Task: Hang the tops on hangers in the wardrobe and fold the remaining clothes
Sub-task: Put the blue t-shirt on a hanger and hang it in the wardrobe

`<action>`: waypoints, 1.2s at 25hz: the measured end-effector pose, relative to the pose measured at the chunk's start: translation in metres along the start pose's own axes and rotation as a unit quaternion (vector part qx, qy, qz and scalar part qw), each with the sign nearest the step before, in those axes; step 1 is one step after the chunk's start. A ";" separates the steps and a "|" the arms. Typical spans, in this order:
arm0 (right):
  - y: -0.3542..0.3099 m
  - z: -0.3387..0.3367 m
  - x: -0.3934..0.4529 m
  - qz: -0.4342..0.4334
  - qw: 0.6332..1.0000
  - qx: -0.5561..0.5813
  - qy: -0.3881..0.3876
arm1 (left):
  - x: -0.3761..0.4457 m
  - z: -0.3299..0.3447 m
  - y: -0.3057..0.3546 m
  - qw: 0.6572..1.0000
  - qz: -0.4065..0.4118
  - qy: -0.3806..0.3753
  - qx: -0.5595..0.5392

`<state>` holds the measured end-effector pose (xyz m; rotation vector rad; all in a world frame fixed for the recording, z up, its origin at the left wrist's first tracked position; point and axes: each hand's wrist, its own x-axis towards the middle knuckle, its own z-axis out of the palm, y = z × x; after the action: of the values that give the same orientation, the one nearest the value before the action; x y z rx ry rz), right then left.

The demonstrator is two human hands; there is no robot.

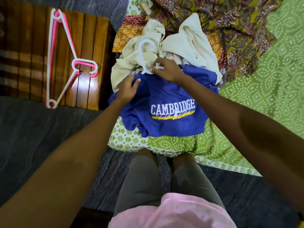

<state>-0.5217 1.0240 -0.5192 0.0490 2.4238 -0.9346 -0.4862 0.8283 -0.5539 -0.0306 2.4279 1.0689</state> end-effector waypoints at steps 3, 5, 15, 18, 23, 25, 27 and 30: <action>0.001 -0.016 -0.017 -0.015 0.996 0.082 0.002 | -0.017 -0.007 0.012 0.997 0.063 0.000 -0.033; 0.005 -0.030 -0.035 -0.017 0.994 0.106 -0.003 | -0.031 -0.014 0.027 0.995 0.091 0.014 -0.039; -0.024 -0.168 -0.164 -0.021 0.988 0.109 0.110 | -0.094 -0.072 0.145 0.960 0.270 0.067 -0.040; -0.052 -0.221 -0.209 -0.059 0.980 0.105 0.155 | -0.101 -0.101 0.207 0.950 0.301 0.068 -0.041; -0.092 -0.305 -0.279 -0.122 0.959 0.095 0.236 | -0.117 -0.147 0.314 0.917 0.385 0.108 -0.012; -0.109 -0.334 -0.307 -0.153 0.949 0.086 0.263 | -0.122 -0.164 0.351 0.900 0.416 0.126 0.007; -0.125 -0.358 -0.330 -0.174 0.942 0.067 0.279 | -0.126 -0.182 0.383 0.886 0.441 0.141 0.023; -0.149 -0.392 -0.356 -0.212 0.932 0.017 0.293 | -0.134 -0.205 0.421 0.853 0.490 0.173 0.042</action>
<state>-0.4339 1.2132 -0.0100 -0.2243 3.0438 -1.2980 -0.5424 0.9540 -0.0868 1.2723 2.8367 1.4244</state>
